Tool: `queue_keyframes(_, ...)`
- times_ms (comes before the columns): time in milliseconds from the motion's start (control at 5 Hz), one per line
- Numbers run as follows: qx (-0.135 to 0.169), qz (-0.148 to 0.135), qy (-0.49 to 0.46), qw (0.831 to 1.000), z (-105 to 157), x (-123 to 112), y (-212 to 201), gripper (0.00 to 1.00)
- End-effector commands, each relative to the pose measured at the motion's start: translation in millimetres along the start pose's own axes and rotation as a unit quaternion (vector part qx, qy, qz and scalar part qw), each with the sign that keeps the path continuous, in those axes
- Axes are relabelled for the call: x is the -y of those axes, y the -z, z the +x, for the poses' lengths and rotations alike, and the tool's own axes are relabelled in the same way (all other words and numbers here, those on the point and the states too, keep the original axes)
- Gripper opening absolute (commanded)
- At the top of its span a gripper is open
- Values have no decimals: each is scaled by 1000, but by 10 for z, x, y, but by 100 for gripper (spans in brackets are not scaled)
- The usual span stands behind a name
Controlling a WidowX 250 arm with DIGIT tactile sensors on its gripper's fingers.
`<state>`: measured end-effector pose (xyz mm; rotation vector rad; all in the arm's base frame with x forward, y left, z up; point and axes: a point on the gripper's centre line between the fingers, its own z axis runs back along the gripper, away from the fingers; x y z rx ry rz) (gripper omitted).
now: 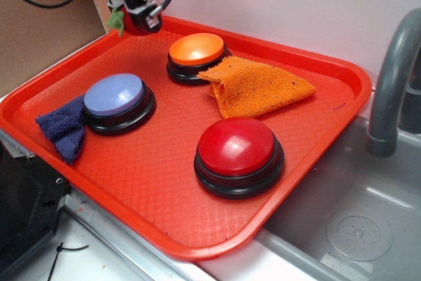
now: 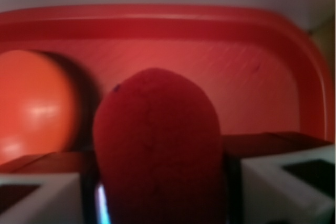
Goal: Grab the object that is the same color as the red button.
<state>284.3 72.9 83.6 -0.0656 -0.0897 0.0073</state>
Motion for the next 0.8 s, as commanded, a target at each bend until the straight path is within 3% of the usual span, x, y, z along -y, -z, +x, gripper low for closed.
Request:
queue_keyframes(0,-26,3,-110,994,11,505,-760,0)
queue_keyframes(200,-18,8,-137,990,-163,583,-913,0)
queue_keyframes(400,-13,39,-155,987,-245,715,-961,0)
queue_keyframes(600,-20,31,-175,984,-192,694,-849,0)
